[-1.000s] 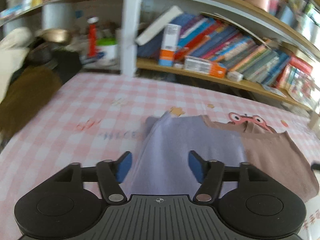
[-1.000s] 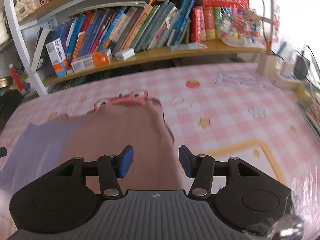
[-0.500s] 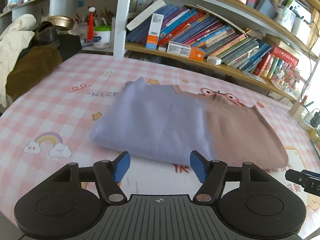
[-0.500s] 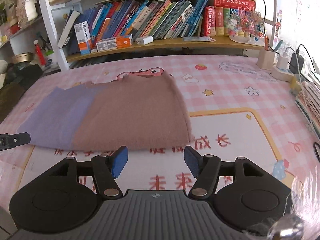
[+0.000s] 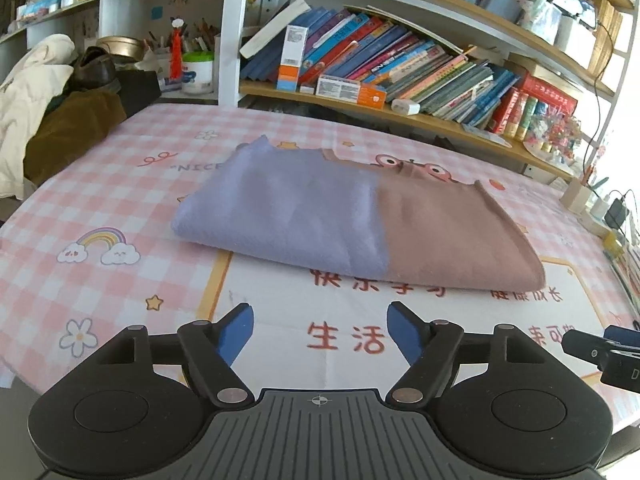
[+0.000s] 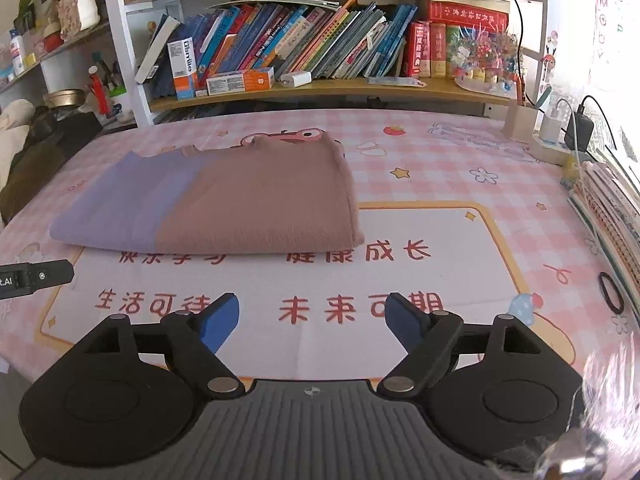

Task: Fold clothes
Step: 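Pull both grippers back from the folded sweater rectangle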

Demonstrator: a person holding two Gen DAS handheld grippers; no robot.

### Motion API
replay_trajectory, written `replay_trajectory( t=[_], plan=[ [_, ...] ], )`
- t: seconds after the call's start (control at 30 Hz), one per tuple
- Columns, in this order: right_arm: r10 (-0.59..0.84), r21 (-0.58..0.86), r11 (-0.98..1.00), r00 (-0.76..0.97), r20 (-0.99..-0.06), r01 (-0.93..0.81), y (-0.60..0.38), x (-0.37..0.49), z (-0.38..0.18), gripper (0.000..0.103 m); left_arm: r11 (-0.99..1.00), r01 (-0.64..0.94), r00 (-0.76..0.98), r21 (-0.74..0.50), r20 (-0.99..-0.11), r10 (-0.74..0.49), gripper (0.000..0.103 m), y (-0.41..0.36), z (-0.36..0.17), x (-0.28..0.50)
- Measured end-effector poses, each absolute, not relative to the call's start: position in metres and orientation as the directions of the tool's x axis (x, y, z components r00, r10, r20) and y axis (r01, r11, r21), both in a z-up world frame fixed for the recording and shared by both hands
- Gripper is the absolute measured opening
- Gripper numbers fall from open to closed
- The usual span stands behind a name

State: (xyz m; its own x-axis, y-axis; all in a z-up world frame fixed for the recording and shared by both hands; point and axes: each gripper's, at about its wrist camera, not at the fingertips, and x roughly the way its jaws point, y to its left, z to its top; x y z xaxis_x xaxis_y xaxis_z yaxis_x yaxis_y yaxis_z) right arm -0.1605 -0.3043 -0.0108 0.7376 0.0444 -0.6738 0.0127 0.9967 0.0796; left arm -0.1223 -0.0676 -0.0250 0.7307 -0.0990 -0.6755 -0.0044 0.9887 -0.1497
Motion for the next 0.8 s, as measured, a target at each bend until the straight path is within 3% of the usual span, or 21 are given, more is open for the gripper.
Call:
replay_trajectory(
  t=[0.2,0.37,0.6,0.8],
  plan=[
    [0.044,0.084,0.996,0.736,-0.675,0.017,-0.307,-0.171,-0.012,0.081,0.990,0.012,0.729,-0.137,-0.677,-0.103,0.077,-0.073,-0.024,-0.133],
    [0.047,0.090,0.996,0.730,-0.681,0.020,-0.305,-0.172,-0.013,0.083,0.992,0.038,0.724,-0.124,-0.680,-0.112,0.085,-0.076,-0.024,-0.135],
    [0.033,0.078,0.996,0.713,-0.701,0.031,-0.294,-0.158,-0.018,0.085,0.991,0.064,0.716,-0.114,-0.687,-0.125,0.088,-0.074,-0.027,-0.119],
    [0.005,0.064,0.996,0.699,-0.716,0.058,-0.290,-0.145,-0.022,0.094,0.990,0.082,0.688,-0.110,-0.713,-0.137,0.092,-0.071,-0.034,-0.101]
  ],
)
